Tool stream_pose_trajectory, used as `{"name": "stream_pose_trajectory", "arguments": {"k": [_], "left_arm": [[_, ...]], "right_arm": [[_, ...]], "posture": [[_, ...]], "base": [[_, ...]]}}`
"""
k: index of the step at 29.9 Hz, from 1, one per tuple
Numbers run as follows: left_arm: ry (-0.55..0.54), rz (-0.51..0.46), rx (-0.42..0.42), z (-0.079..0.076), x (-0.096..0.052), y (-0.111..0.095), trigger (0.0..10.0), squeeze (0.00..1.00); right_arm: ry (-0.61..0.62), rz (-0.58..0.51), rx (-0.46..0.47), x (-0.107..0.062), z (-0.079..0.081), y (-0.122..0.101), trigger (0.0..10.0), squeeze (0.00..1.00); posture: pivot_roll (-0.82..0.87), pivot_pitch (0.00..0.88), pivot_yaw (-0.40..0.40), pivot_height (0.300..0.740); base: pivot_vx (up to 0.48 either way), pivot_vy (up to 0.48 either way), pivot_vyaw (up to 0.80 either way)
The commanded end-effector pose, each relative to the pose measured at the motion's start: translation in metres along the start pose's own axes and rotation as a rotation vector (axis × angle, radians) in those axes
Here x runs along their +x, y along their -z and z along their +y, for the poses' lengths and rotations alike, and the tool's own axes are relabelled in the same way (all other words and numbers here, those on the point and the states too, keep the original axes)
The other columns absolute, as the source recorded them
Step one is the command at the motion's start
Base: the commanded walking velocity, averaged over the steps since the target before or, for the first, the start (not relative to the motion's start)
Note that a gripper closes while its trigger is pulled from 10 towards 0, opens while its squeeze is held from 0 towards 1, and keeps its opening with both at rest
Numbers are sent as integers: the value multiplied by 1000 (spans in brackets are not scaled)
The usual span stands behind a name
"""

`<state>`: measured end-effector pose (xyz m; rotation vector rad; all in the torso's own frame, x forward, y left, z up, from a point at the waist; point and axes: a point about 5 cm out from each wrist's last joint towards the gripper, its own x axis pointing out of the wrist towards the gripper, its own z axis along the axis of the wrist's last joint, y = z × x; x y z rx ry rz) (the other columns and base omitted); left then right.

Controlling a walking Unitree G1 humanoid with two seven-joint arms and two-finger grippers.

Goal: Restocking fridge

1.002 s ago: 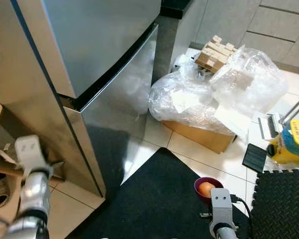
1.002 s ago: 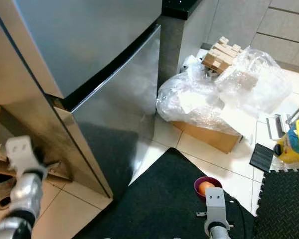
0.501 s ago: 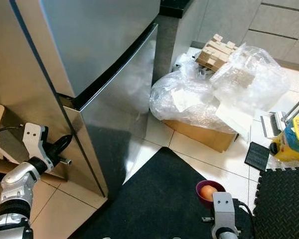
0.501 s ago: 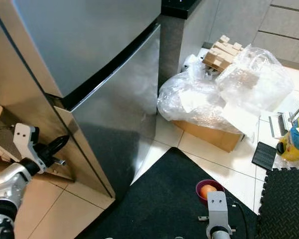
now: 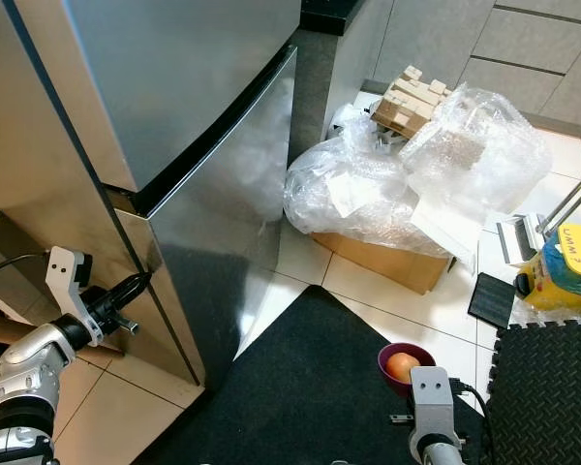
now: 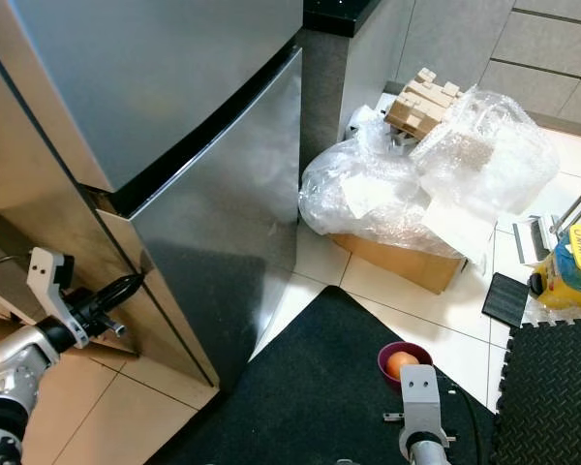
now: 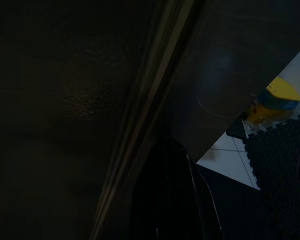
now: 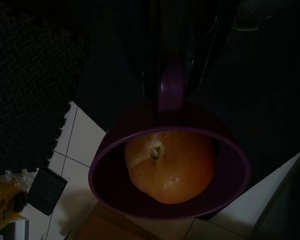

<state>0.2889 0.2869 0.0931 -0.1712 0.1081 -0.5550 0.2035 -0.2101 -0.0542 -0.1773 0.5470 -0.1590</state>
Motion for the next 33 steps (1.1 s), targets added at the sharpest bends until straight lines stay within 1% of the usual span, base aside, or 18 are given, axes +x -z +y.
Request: {"name": "stream_pose_trajectory", "arguments": {"k": [1,5,11,14,19,22,26,33], "left_arm": [[1,-43,6,-2,8,-6,10000,0],[-7,-51,21,-5,16,-7,10000,0],[-8,-35,47,-5,17,-8,10000,0],[-57,-40,84,0,13,-10,10000,0],[-95,-54,103,4,9,-13,10000,0],[-126,-40,126,10,3,-15,10000,0],[-137,-20,141,12,-1,-14,10000,0],[-142,6,165,12,-3,-10,10000,0]], "right_arm": [[3,-6,-8,-2,-3,2,10000,0],[4,-4,-11,-3,-3,4,10000,0],[8,-4,-8,-3,-4,4,10000,0],[11,-3,-7,-4,-5,5,10000,0],[12,-3,-9,-4,-5,6,10000,0],[10,-4,-13,-4,-6,5,10000,0],[8,-5,-14,-4,-6,5,10000,0],[4,-2,-16,-4,-5,5,10000,0]], "posture": [[-118,129,-30,731],[-124,128,-27,731],[-128,130,-24,731],[-130,134,-26,731],[-129,134,-29,731],[-128,136,-33,731],[-126,137,-34,731],[-124,137,-32,731]], "base": [[0,0,0],[0,0,0],[0,0,0],[0,0,0],[0,0,0],[0,0,0],[0,0,0],[0,0,0]]}}
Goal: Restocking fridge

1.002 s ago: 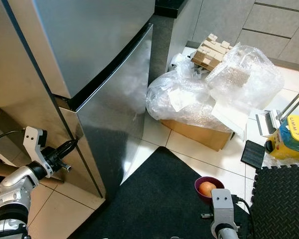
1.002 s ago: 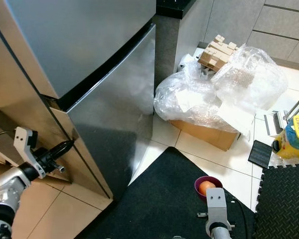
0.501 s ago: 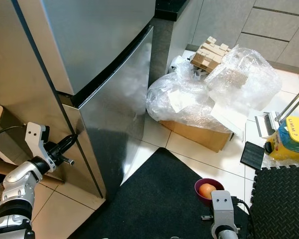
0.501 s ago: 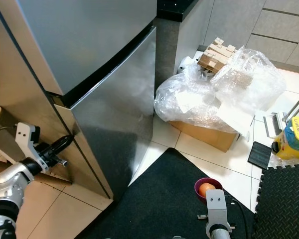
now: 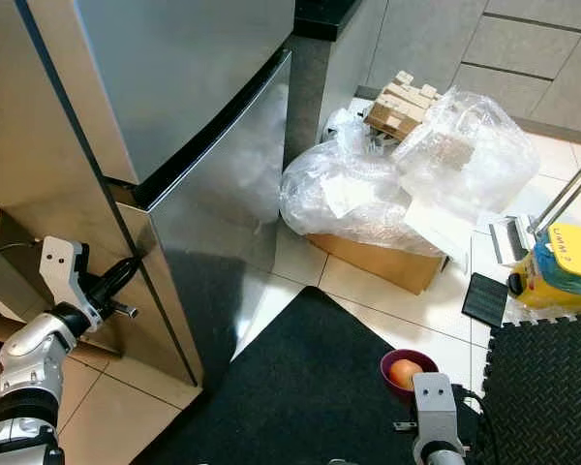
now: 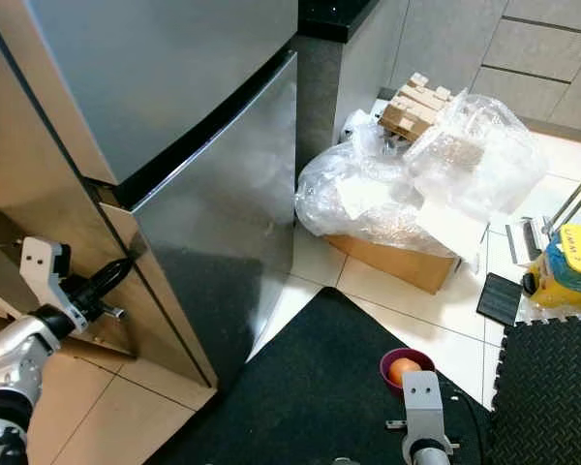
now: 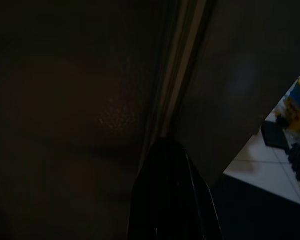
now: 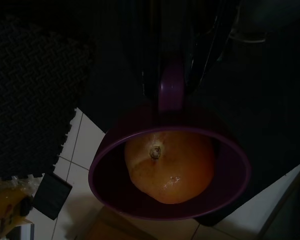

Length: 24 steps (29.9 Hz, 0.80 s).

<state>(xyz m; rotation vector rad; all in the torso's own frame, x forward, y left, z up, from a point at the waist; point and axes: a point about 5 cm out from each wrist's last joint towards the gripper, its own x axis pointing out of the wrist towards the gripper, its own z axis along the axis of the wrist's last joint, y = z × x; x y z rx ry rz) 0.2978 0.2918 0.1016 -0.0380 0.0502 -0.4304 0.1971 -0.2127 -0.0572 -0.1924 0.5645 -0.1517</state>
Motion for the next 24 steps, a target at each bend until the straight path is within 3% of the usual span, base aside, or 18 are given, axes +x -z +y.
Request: {"name": "stream_pose_trajectory", "arguments": {"k": [1,7,15,18,24], "left_arm": [[-10,42,32,5,-7,2,10000,0],[-29,90,68,7,-10,7,10000,0],[-68,82,88,11,-12,5,10000,0],[-120,52,98,13,-14,4,10000,0],[-117,7,66,7,-7,5,10000,0]], "right_arm": [[8,-18,3,-1,-3,-1,10000,0],[9,-17,4,-1,-2,0,10000,0],[8,-16,1,-1,-3,0,10000,0],[6,-17,0,-1,-2,0,10000,0],[4,-18,0,-1,-2,-1,10000,0]], "posture": [[-124,137,-32,731],[-124,138,-33,731],[-121,141,-36,731],[-119,141,-37,731],[-117,142,-38,731]], "base": [[0,0,0],[0,0,0],[0,0,0],[0,0,0],[0,0,0]]}}
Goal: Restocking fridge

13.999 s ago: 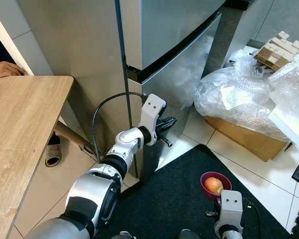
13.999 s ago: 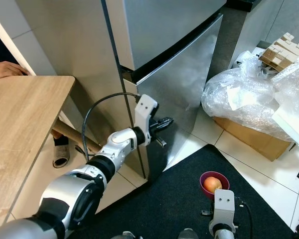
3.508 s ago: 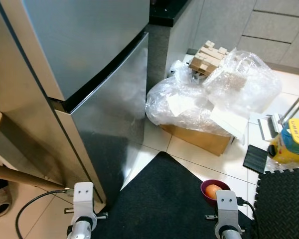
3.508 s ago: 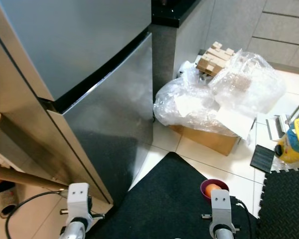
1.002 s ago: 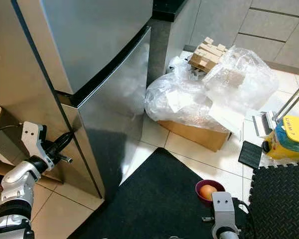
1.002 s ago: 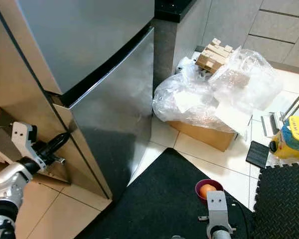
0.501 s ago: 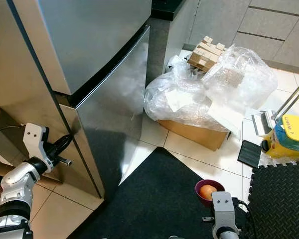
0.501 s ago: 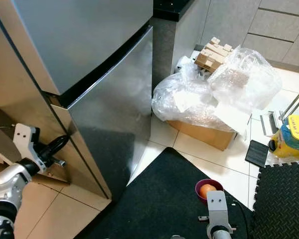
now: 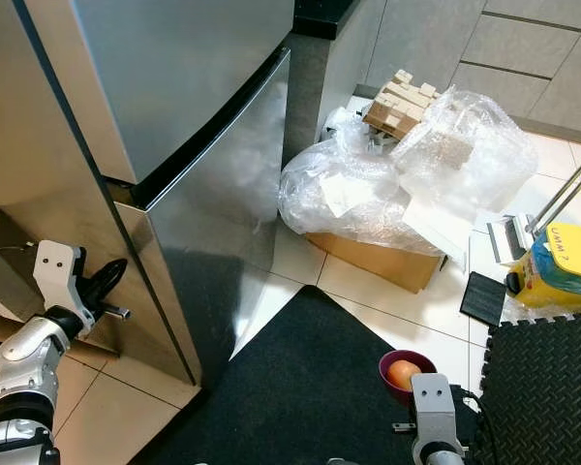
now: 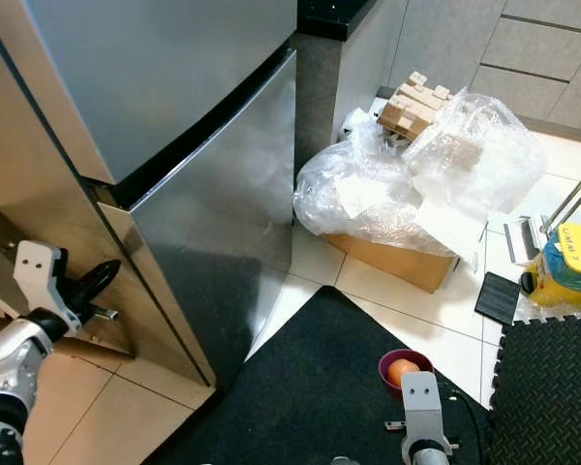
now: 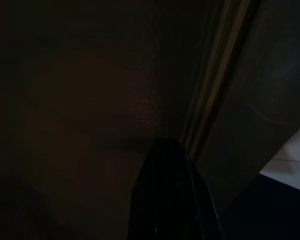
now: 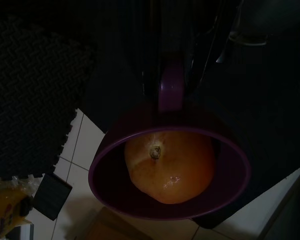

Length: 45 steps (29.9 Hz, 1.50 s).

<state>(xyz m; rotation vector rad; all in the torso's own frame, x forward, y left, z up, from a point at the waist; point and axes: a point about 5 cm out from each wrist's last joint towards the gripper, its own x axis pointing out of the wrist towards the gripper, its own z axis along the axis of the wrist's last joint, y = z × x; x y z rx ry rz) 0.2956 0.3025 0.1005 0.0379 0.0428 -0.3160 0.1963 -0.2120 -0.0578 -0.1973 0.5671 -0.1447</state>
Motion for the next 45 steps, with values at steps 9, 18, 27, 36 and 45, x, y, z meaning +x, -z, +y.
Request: {"name": "stream_pose_trajectory", "arguments": {"k": [9,18,27,36,45], "left_arm": [[73,-22,-71,-28,12,12,10000,0],[108,-23,-106,-42,20,17,10000,0],[31,-18,-64,-38,33,9,10000,0],[67,-27,-71,-47,51,-1,10000,0],[129,-37,-59,-60,68,-10,10000,0]], "right_arm": [[11,-21,10,0,-1,-2,10000,0],[32,-16,16,-2,-6,2,10000,0],[36,-18,18,-2,-6,1,10000,0],[30,-32,33,0,0,-3,10000,0],[28,-56,55,0,1,-6,10000,0]], "posture": [[-124,149,-33,731],[-143,164,-25,731],[-135,184,-27,731],[-133,192,-17,731],[-135,195,-9,731]], "base": [[0,0,0],[0,0,0],[0,0,0],[0,0,0],[0,0,0]]}}
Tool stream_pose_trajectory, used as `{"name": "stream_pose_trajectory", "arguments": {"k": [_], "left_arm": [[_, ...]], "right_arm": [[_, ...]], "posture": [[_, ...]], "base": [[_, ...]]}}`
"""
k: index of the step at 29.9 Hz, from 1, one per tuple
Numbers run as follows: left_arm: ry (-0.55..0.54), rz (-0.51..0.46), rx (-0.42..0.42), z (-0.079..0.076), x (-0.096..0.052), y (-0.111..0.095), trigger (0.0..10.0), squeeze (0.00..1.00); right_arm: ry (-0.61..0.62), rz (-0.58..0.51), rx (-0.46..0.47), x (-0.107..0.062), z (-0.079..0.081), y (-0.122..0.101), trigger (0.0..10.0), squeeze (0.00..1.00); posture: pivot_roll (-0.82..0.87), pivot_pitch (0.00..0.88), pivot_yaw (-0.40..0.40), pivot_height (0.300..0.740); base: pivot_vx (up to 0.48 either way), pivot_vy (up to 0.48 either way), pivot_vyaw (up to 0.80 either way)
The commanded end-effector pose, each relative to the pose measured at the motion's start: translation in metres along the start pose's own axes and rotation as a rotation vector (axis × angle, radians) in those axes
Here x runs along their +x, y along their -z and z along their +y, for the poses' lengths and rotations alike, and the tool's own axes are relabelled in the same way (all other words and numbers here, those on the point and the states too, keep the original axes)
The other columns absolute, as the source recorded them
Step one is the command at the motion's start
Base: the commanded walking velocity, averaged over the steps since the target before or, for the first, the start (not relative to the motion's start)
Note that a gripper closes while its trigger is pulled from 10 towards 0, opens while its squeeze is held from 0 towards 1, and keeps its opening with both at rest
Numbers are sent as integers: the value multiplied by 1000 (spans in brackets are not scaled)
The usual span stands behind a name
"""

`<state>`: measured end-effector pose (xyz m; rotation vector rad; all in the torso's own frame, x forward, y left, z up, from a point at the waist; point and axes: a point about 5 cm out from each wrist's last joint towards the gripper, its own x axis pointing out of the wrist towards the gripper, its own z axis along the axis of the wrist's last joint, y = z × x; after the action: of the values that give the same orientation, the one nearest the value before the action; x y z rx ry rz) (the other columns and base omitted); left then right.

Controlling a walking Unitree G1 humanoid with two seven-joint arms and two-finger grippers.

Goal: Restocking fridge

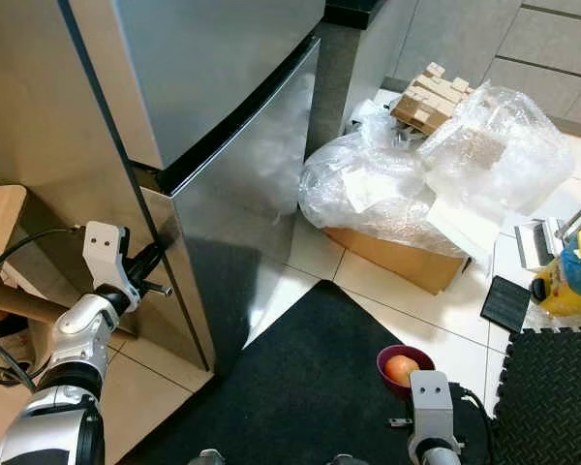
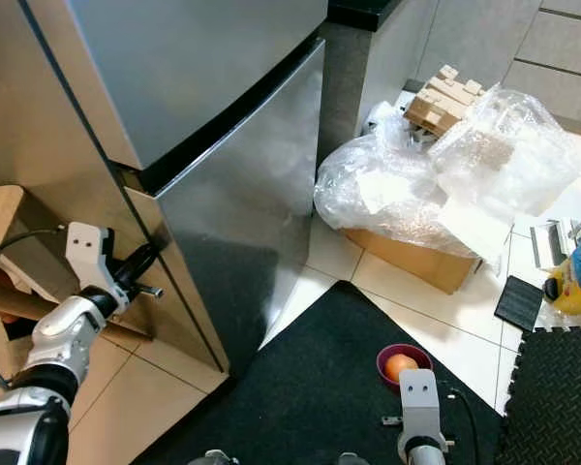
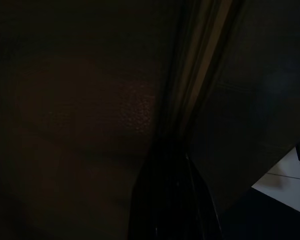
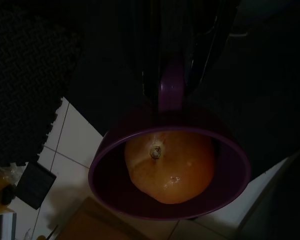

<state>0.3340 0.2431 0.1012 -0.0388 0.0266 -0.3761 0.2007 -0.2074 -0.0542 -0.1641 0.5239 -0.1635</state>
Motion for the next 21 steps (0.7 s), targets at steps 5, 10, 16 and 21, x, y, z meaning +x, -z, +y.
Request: {"name": "stream_pose_trajectory", "arguments": {"k": [5,10,16,21], "left_arm": [[94,-2,5,-19,17,-3,10000,0],[123,1,-2,-23,19,-3,10000,0],[194,0,-27,-33,25,-3,10000,0],[271,9,-27,-47,31,-1,10000,0]], "right_arm": [[15,-18,15,-1,-3,0,10000,0],[13,-20,16,-1,-3,-1,10000,0],[11,-24,17,-1,-3,-1,10000,0],[10,-25,17,-1,-3,-1,10000,0]], "posture": [[-135,197,-9,731],[-136,197,-10,731],[-135,197,-11,731],[-134,195,-8,731]], "base": [[0,0,0],[0,0,0],[0,0,0],[0,0,0]]}}
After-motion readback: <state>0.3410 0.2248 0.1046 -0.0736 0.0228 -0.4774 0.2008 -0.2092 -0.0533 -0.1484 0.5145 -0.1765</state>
